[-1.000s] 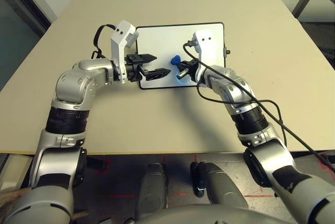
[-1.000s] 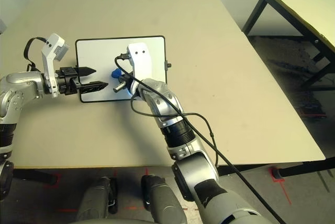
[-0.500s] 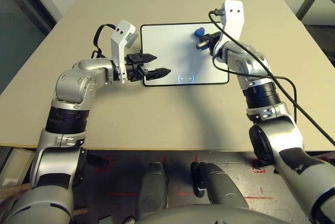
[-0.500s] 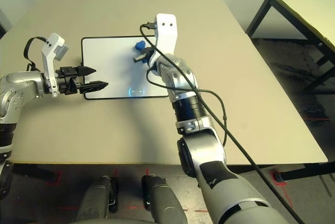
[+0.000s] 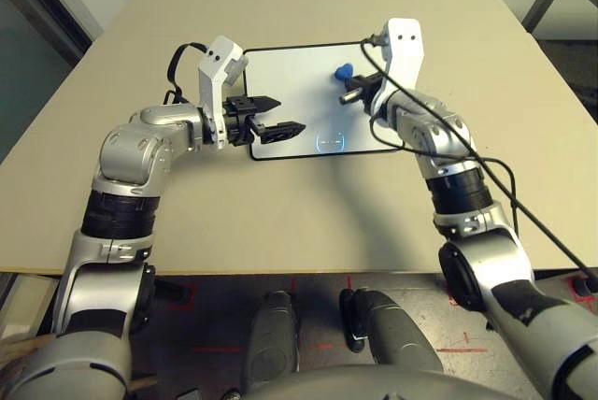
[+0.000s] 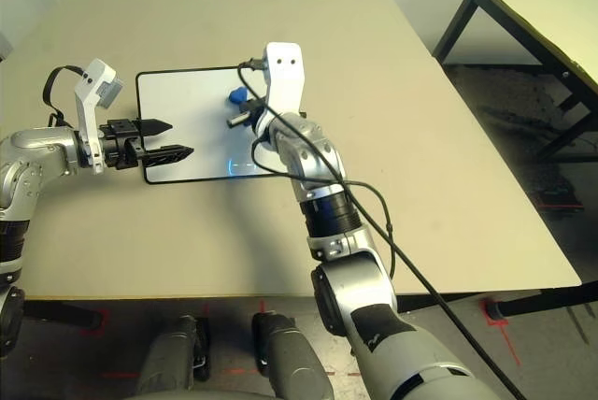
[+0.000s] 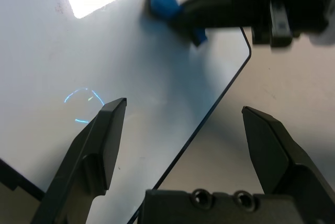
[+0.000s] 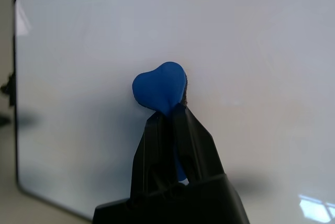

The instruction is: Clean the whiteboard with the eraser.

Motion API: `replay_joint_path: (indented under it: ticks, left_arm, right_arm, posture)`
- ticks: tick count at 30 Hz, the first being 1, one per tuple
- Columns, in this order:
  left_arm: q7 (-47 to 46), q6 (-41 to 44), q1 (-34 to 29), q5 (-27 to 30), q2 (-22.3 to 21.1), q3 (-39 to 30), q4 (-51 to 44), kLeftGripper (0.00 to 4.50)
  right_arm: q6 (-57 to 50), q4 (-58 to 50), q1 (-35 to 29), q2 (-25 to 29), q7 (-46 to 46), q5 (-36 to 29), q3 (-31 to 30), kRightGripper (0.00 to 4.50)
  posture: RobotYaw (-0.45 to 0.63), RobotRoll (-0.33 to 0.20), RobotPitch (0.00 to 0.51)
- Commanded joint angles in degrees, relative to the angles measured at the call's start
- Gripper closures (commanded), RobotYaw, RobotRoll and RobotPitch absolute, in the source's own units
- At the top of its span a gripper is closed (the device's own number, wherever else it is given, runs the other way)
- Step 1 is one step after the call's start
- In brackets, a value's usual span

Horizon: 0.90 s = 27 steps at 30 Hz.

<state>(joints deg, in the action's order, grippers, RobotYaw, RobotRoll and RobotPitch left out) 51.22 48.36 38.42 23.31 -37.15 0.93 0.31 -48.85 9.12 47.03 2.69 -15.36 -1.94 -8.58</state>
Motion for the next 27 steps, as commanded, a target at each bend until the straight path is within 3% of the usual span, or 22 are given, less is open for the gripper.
replay_joint_path:
  ticks: [1,6,10,18,22,27]
  left_arm:
    - [0.1,0.6,-0.1,0.6,-0.1,0.3,-0.7,0.00]
    - [-0.5,0.0,-0.1,0.5,0.1,-0.2,-0.7,0.00]
    - [-3.1,-2.6,0.8,0.1,1.5,-2.4,0.5,0.00]
    - [-12.3,-17.3,4.7,-2.9,5.9,-9.1,7.2,0.00]
    - [-17.5,-25.8,6.3,-4.6,6.5,-12.8,12.0,0.00]
    - [-23.1,-35.6,7.6,-6.2,5.5,-17.3,20.0,0.00]
  right_arm:
    - [-4.1,0.7,-3.2,-0.5,-0.9,-0.2,-2.7,4.48]
    - [-4.5,-0.7,-1.4,-0.7,-1.3,-1.3,-0.8,4.48]
    - [-5.8,-4.3,5.2,-0.2,-0.6,-4.2,5.3,4.48]
    - [-8.3,-9.3,17.2,5.6,4.1,-7.5,17.7,4.49]
    - [-9.3,-9.6,17.7,10.3,6.8,-6.8,20.6,4.49]
    - [-12.0,-9.5,12.7,15.6,9.7,-5.7,22.9,4.49]
  posture:
    - [0.03,0.000,0.142]
    - [0.03,0.000,0.140]
    - [0.04,0.000,0.138]
    - [0.03,0.000,0.126]
    - [0.02,0.000,0.122]
    - [0.02,0.000,0.121]
